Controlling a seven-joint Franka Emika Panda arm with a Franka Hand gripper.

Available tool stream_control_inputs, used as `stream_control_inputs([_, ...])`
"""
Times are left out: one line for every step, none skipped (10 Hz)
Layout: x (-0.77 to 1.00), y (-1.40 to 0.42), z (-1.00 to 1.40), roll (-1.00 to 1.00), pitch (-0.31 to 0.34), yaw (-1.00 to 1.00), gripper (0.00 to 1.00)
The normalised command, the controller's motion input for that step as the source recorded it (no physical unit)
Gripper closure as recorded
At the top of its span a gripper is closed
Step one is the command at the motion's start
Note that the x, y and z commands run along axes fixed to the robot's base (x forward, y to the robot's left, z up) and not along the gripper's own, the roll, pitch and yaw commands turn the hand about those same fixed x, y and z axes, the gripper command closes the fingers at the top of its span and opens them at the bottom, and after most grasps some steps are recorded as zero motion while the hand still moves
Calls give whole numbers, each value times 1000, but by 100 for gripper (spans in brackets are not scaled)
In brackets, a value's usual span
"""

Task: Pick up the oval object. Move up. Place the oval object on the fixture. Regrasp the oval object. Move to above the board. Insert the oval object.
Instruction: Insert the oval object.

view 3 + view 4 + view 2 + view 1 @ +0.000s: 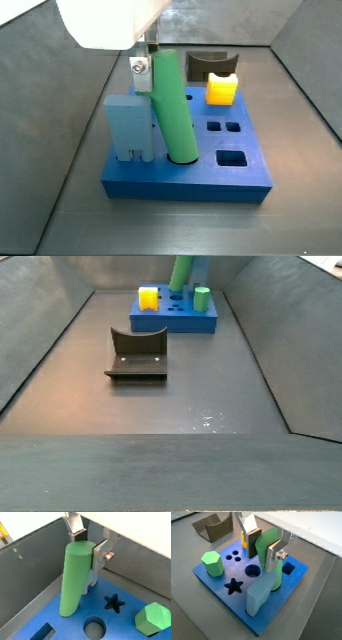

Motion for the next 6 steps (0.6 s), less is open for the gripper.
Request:
stream_control_inputs([0,-154,-277,90,21,69,100])
stream_control_inputs([60,-200,-426,214,130,106,100])
stream_control_inputs([349,-266,-317,321,303,174,100])
stream_control_inputs([311,-191,-23,423,363,214,100])
stream_control_inputs([249,-100,0,481,370,220,100])
stream_control_inputs([271,-63,51,500,381,183,100])
